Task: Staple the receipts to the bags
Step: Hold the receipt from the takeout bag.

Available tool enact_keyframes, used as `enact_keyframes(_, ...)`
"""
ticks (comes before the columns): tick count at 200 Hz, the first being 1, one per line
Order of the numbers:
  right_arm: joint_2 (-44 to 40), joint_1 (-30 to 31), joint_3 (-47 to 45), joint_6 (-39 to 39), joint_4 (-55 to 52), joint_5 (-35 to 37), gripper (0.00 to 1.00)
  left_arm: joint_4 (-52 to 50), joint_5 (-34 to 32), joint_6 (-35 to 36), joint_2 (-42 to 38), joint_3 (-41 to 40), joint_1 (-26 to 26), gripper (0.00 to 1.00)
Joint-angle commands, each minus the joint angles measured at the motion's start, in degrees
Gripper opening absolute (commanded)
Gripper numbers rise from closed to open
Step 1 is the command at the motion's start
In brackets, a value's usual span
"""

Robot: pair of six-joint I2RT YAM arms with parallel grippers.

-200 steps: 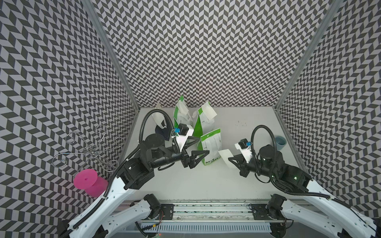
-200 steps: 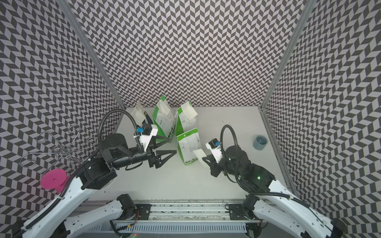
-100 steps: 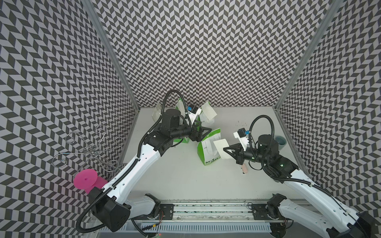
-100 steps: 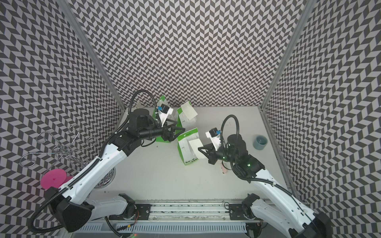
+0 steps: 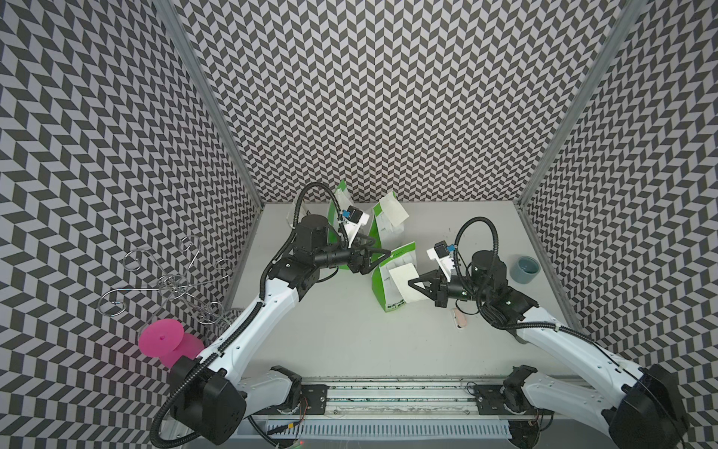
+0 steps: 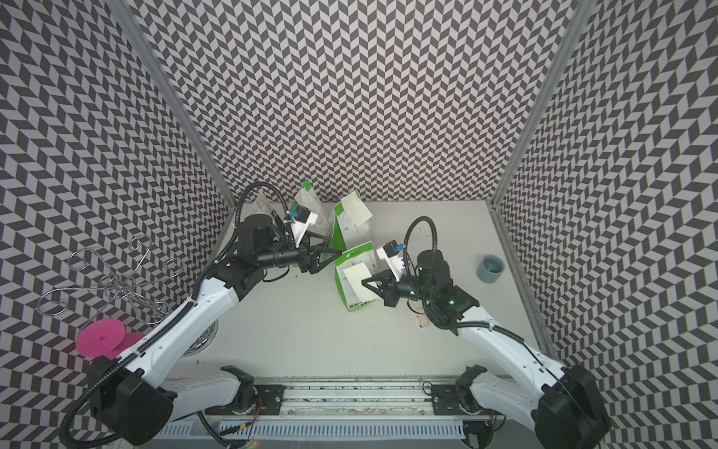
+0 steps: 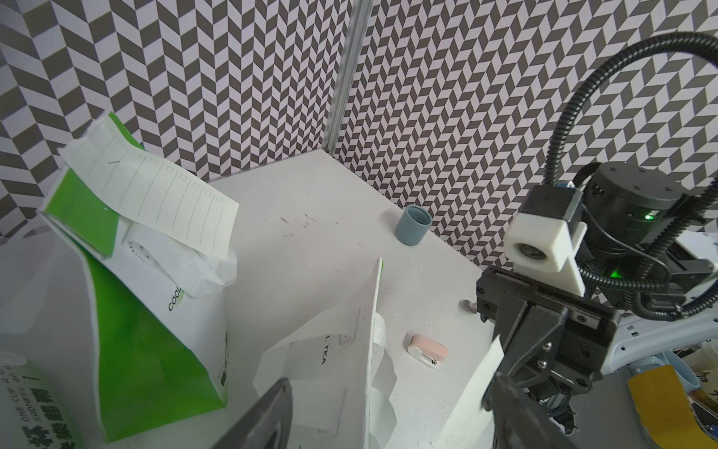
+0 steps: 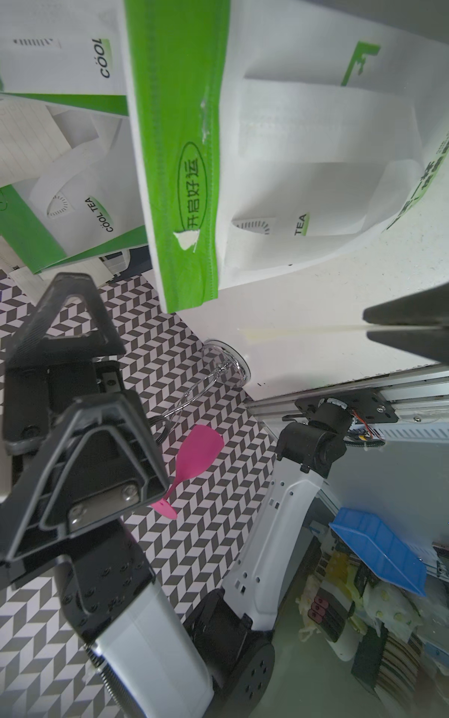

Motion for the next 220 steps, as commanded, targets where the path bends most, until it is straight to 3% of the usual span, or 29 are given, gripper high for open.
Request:
enact_keyframes(1,1.0,0.0,2.2,0.8,5.9,-1.1,0.0,3.7,2.7,-0.1,1.2,-0.3,-0.1,0.8)
enact_keyframes(84,6.4,-0.2,-0.3,7.8,17.3,1.0,0.0,6.6,3.8,2.8,4.1,-1.4,-1.8,0.79)
enact_keyframes(220,8.5,-0.5,-3.9,12.4,23.4,5.5,0.0,2.9,0.9,6.3,6.8,-0.8,-4.2,0.72)
